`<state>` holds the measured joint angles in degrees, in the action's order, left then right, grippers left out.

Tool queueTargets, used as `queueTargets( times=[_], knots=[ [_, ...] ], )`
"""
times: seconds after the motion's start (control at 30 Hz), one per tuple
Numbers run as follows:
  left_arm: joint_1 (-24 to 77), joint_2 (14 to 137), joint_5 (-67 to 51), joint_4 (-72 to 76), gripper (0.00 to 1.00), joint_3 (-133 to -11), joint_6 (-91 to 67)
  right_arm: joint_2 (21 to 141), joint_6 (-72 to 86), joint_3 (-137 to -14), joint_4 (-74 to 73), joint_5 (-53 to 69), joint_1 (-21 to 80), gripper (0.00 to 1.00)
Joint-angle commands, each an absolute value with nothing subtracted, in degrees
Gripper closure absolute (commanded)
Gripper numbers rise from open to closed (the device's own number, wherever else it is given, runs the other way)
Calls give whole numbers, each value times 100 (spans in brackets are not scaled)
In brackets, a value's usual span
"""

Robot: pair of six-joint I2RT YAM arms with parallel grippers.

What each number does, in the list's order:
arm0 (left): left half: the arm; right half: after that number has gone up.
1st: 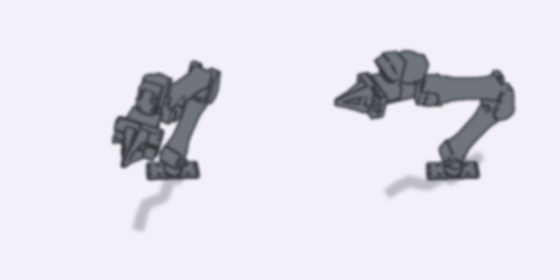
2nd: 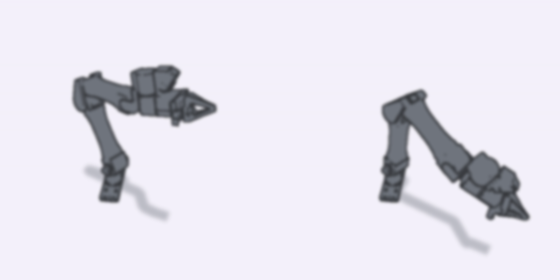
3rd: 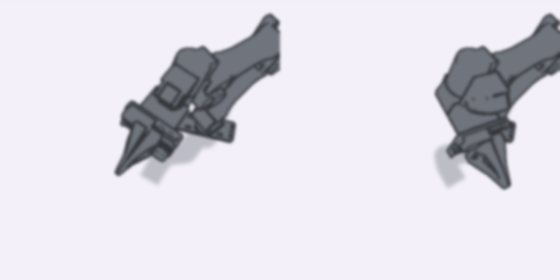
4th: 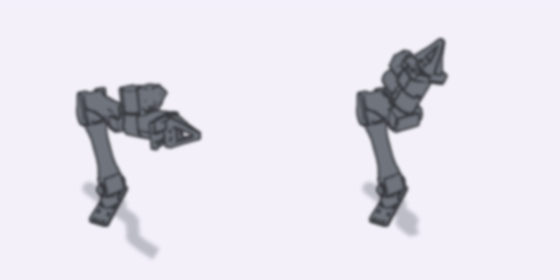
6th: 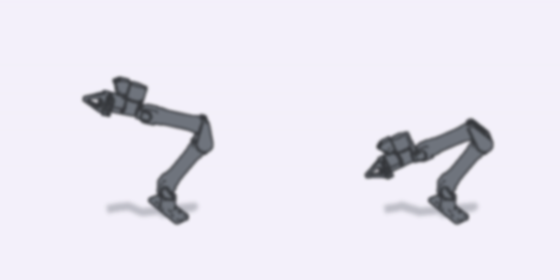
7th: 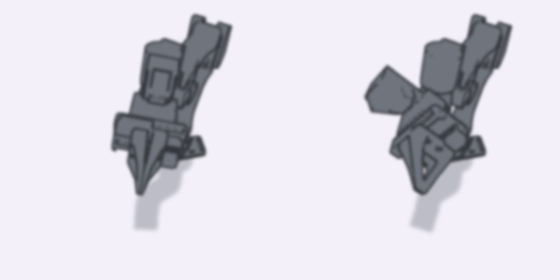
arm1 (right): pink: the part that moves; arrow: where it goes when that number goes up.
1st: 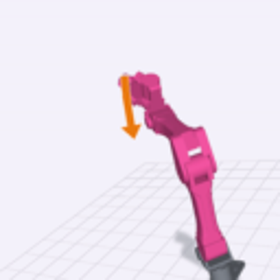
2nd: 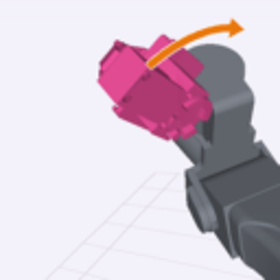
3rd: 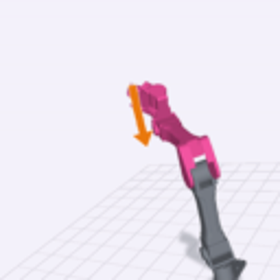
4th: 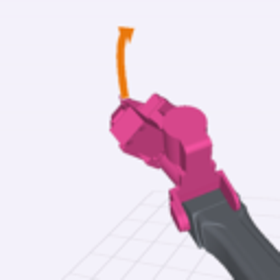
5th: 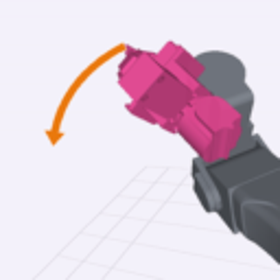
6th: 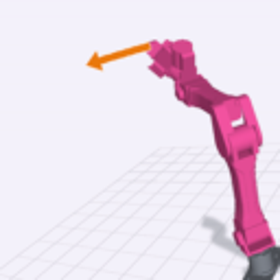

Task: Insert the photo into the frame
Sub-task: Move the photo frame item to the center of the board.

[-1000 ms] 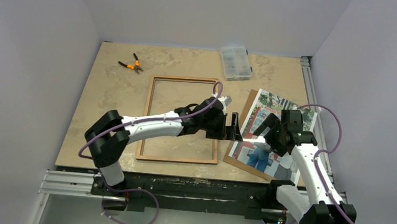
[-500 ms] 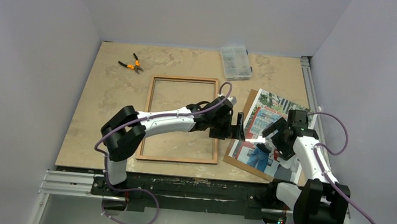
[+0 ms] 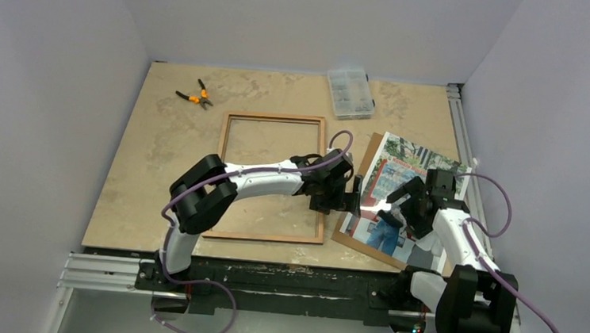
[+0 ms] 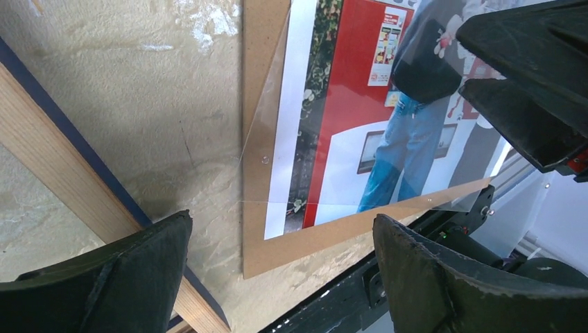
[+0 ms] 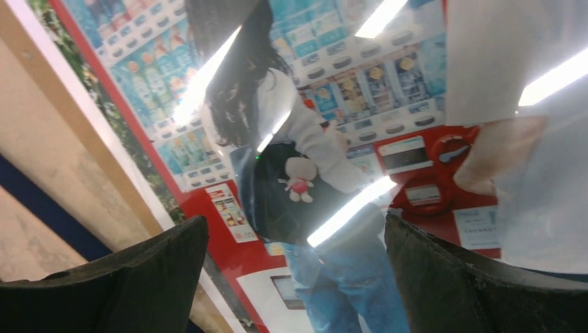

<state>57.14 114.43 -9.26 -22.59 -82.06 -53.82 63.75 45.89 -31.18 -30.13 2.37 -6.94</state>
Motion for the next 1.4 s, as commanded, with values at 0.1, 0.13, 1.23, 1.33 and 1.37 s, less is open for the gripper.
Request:
queueTargets(
  times=[0.1,0.13,1.23,1.33,1.37],
  knots=[
    [5740,11670,-870,-2220,2,-8462,-5425,6763,4836,-2517,-2562,1010,-704,3],
    [5739,11711,-883,-2179,2,-8475,-5442,6775,4834,-2514,-2569,1026,-710,3],
    [5532,11192,-2109,-96,46,-7505,-5950,6882,4731,-2540,-2513,1287,-706,3],
    [5528,11301,-2267,251,50,-7495,-6031,6874,4729,-2527,-2487,1326,-709,3],
    [5529,11329,-2304,326,53,-7466,-6082,6881,4729,-2526,-2485,1339,-712,3]
  ],
)
